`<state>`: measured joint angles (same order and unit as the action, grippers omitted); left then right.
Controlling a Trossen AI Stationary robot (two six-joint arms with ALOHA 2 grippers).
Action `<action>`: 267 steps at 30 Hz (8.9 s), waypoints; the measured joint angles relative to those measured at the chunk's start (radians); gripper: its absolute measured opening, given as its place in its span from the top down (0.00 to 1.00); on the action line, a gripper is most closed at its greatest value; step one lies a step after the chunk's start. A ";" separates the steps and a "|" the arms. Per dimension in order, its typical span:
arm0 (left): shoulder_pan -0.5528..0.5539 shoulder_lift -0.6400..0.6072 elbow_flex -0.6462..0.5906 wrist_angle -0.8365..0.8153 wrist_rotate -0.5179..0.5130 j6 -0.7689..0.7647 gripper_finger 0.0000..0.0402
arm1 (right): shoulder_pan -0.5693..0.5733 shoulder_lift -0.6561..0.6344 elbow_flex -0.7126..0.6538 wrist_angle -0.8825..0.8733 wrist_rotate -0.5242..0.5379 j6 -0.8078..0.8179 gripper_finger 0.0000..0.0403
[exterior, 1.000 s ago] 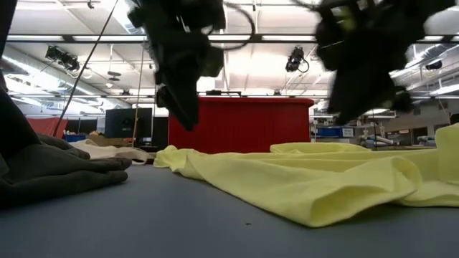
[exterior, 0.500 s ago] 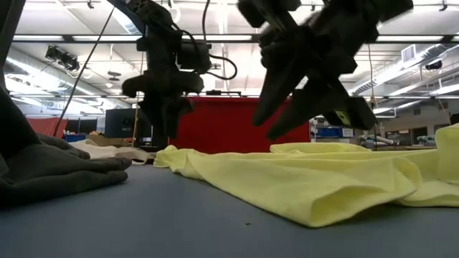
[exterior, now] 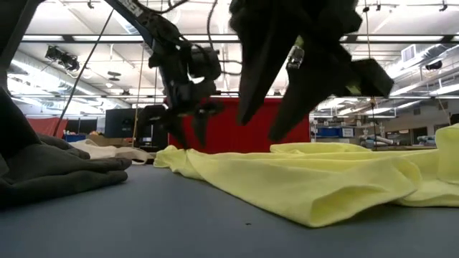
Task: Fold laundry
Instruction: Fold the yellow shirt
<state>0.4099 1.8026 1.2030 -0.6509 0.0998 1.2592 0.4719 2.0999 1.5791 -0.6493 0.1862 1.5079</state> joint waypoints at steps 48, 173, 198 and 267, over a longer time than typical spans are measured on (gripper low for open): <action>-0.190 0.027 0.401 -0.550 0.279 -0.894 0.88 | 0.205 -0.244 -0.051 -0.615 0.074 0.360 0.96; -0.128 -0.716 0.255 -0.529 -0.446 -0.909 1.00 | 0.221 -0.555 0.014 -0.922 0.232 -0.114 0.99; -0.488 -0.729 0.689 -0.781 -0.318 -1.539 1.00 | 0.169 -0.914 0.238 -0.923 1.084 -0.657 0.99; -0.277 -0.352 0.783 -0.906 -0.869 -1.303 0.99 | -0.508 -0.943 -0.028 -0.921 0.641 -0.584 1.00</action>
<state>0.1324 1.4503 1.9862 -1.5566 -0.7692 -0.0435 -0.0360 1.1566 1.5510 -1.5706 0.8268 0.9238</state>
